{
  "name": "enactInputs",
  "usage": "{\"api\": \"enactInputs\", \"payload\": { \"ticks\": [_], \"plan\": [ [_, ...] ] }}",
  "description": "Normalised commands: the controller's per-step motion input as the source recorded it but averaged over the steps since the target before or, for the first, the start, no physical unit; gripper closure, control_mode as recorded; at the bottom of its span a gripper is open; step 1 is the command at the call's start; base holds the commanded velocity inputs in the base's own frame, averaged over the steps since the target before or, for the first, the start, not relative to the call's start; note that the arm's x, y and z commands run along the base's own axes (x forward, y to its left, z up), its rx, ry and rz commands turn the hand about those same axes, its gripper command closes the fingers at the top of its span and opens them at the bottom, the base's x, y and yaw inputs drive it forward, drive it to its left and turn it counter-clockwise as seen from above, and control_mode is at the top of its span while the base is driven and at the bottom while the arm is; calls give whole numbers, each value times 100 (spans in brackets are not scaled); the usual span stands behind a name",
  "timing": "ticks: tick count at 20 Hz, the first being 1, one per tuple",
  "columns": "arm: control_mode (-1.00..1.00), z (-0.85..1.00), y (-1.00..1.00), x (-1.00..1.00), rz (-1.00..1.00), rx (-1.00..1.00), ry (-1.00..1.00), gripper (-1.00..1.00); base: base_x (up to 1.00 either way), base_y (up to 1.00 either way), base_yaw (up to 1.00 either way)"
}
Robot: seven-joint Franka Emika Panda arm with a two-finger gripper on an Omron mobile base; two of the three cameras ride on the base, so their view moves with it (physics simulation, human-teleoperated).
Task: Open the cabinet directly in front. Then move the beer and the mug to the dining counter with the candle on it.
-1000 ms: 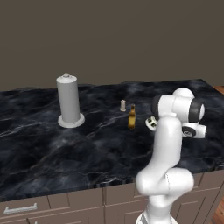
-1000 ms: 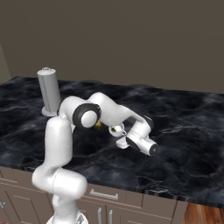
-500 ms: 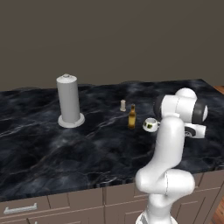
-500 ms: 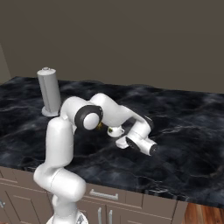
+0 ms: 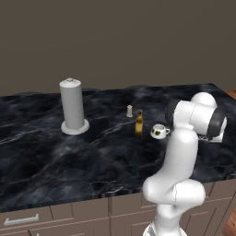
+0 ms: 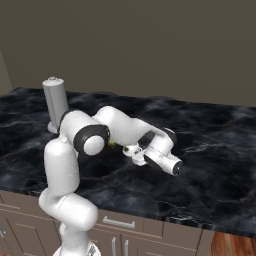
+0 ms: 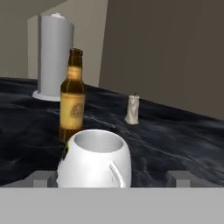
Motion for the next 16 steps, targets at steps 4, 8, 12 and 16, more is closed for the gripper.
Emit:
{"api": "enactInputs", "payload": {
  "ticks": [4, 8, 12, 16],
  "plan": [
    [-100, 100, -14, -50, -6, 0, 0, -100, 0, 0, 0],
    [-100, 100, -6, -66, -5, 0, 0, -100, 0, 0, 0],
    [-100, 100, 0, -77, -2, 0, 0, -100, 0, 0, 0],
    [-100, 92, 0, -94, 0, 0, -7, -100, 0, 0, 0]
  ]
}}
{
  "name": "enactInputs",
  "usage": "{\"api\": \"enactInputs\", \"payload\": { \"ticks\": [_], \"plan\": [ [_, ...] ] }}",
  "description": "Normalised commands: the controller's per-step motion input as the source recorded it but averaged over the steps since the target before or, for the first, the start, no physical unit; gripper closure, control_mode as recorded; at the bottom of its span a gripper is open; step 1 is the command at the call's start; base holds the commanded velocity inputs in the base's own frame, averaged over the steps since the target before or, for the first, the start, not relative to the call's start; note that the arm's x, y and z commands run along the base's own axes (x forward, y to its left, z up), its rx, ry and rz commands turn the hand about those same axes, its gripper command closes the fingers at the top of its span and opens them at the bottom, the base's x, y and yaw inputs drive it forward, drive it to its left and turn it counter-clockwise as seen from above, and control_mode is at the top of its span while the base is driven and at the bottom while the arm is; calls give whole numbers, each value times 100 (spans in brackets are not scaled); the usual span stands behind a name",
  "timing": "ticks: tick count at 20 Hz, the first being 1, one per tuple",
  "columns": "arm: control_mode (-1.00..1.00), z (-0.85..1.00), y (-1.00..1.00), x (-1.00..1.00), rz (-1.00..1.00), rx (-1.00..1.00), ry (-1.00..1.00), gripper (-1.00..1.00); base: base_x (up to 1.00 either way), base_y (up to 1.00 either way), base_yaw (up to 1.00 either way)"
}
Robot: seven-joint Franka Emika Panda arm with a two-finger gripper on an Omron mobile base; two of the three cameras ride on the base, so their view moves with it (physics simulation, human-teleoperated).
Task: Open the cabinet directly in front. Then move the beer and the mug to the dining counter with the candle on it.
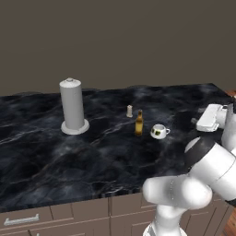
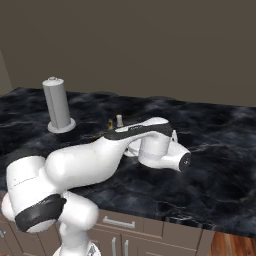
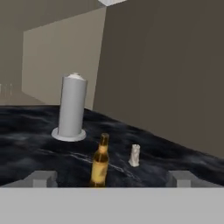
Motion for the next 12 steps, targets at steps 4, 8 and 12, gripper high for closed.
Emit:
{"api": "enactInputs", "payload": {
  "ticks": [4, 8, 12],
  "plan": [
    [-100, 72, -4, -95, 0, 0, -17, -100, 0, 0, 0],
    [-100, 45, -20, -96, 0, 0, -29, -100, 0, 0, 0],
    [-100, 37, -24, -72, 0, 0, -20, -100, 0, 0, 0]
  ]
}}
